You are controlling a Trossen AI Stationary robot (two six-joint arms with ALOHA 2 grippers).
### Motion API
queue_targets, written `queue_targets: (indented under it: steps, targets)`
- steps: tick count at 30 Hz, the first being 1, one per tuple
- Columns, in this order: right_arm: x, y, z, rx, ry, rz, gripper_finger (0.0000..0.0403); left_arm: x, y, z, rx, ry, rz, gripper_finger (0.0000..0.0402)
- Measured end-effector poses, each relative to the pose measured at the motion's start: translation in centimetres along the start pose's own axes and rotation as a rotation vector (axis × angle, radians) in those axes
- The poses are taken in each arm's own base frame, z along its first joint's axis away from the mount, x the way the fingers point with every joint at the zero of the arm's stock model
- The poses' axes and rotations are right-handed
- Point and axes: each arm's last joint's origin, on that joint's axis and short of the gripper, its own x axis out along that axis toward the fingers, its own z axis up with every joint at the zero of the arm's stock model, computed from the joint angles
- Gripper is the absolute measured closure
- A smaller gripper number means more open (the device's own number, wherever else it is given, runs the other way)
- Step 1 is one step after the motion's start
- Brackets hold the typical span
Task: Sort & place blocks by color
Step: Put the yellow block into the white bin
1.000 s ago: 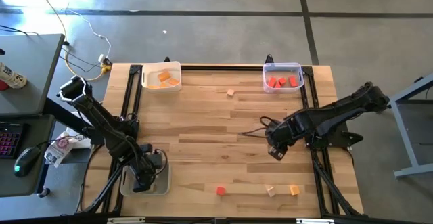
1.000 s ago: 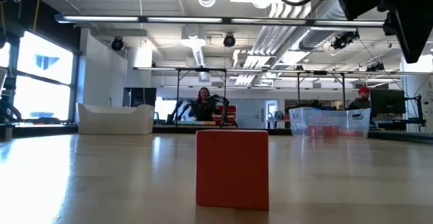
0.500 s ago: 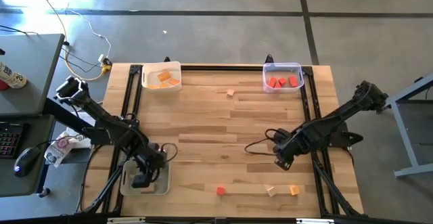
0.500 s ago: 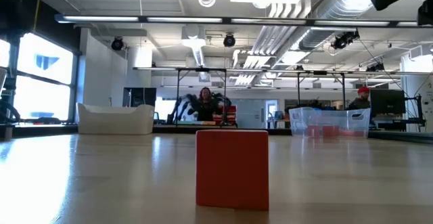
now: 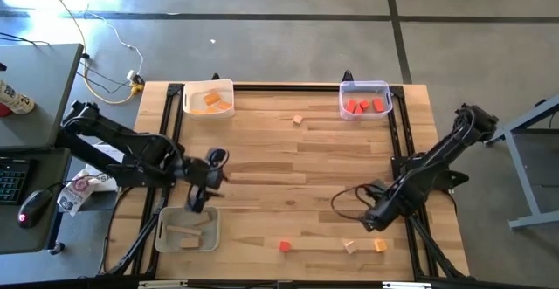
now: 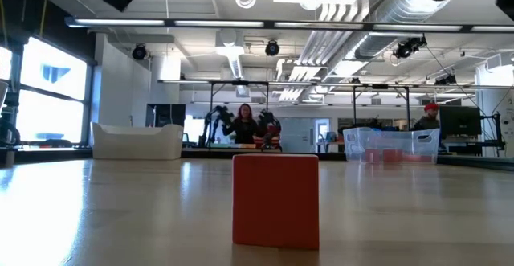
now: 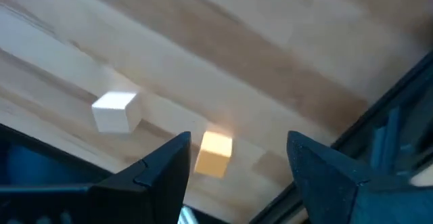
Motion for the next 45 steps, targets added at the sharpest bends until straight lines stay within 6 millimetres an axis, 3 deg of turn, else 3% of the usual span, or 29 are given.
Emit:
queue_targets:
  steps: [6, 18, 36, 40, 45]
  targets:
    - [2.6, 0.3, -1.5, 0.085, 0.056, 0.145, 0.0174, 0.0, 2.5, 0.7, 0.037, -0.066, 0.211, 0.0206]
    - [4.7, -1.2, -3.7, 0.27, 0.096, 0.12, 0.0174, 0.0, 4.8, 0.6, -0.02, -0.055, 0.258, 0.0206]
    - [9.4, 0.8, -4.7, 0.269, 0.094, 0.072, 0.0177, -0.1, 6.8, 2.0, 0.03, -0.191, 0.345, 0.0206]
    - [9.7, 0.9, -4.8, 0.265, 0.122, 0.062, 0.0201, -0.1, 7.2, 2.0, 0.017, -0.196, 0.359, 0.0206]
    - [9.7, 0.8, -4.9, 0.271, 0.136, 0.036, 0.0259, -0.2, 7.6, 2.0, 0.002, -0.204, 0.376, 0.0206]
